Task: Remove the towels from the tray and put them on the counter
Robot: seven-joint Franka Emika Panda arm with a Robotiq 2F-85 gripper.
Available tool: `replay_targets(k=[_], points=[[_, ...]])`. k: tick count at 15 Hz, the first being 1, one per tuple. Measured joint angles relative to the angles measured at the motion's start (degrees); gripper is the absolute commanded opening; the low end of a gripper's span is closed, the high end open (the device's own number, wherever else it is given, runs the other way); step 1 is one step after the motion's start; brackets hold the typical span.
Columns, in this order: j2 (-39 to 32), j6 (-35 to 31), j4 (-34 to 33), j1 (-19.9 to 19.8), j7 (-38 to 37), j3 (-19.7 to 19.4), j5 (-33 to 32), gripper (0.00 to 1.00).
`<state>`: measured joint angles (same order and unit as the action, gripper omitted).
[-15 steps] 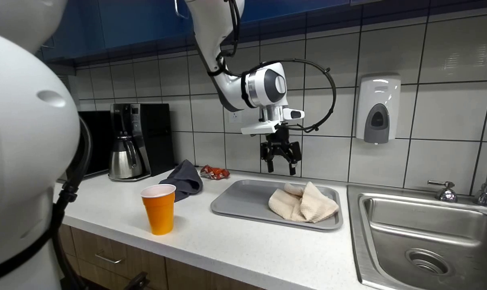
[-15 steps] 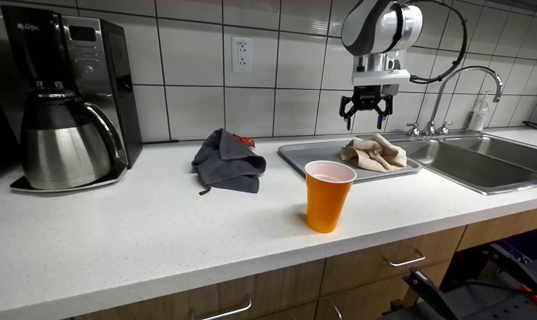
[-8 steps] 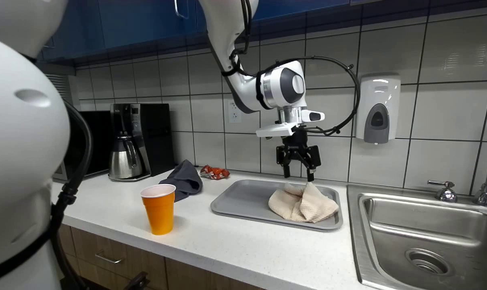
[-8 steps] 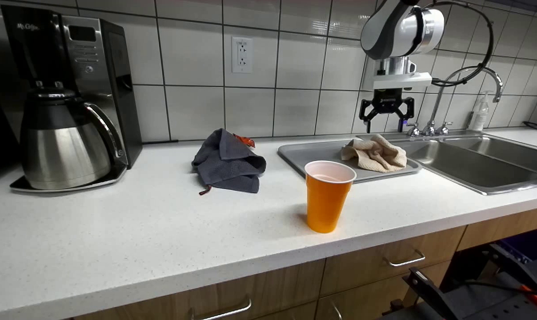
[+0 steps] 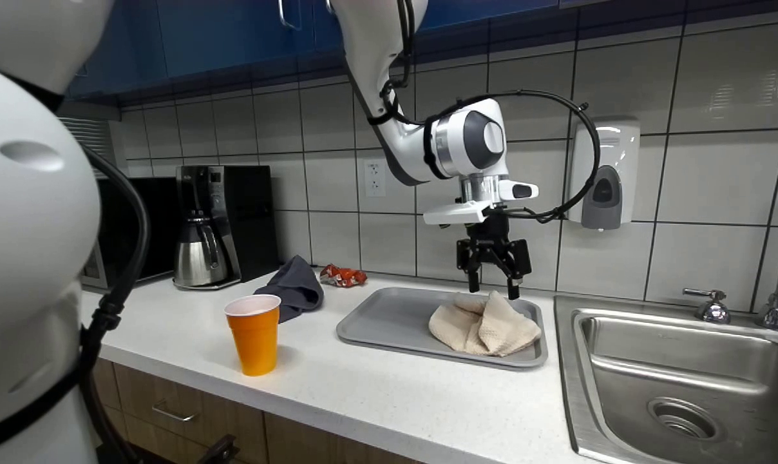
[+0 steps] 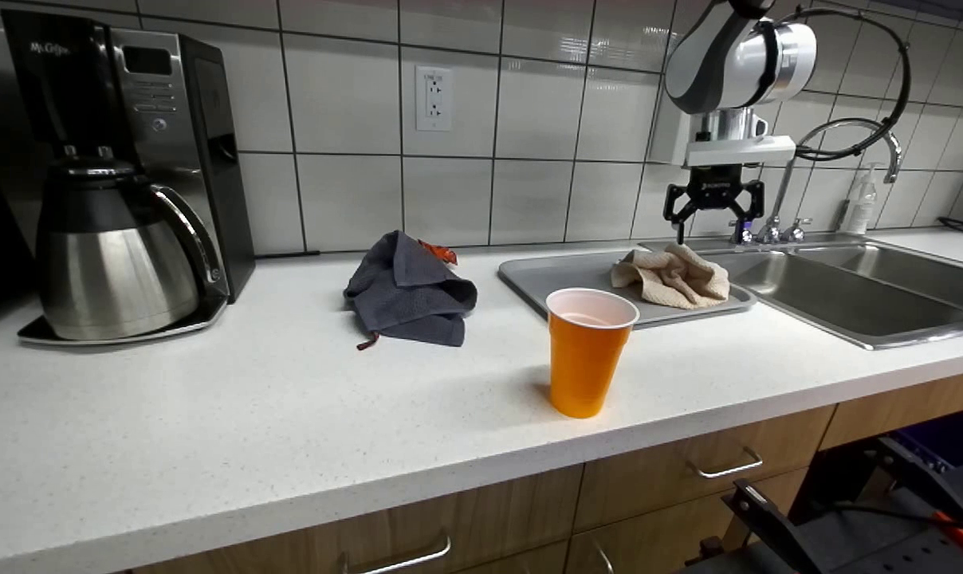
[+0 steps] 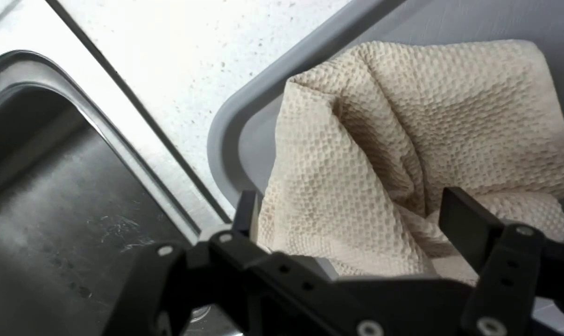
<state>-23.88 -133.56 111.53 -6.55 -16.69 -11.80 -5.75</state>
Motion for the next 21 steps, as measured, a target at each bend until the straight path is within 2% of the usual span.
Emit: replay_targets(k=[6,20,21], points=[[-2.8,0.0,-1.5,-0.4,0.0,-0.1,0.3,1.0],[-12.6,0.3,-9.6,-0.4,0.0,0.0,4.5,1.0],[-13.0,0.5,-10.0,-0.4,0.0,0.0,4.6,0.75]])
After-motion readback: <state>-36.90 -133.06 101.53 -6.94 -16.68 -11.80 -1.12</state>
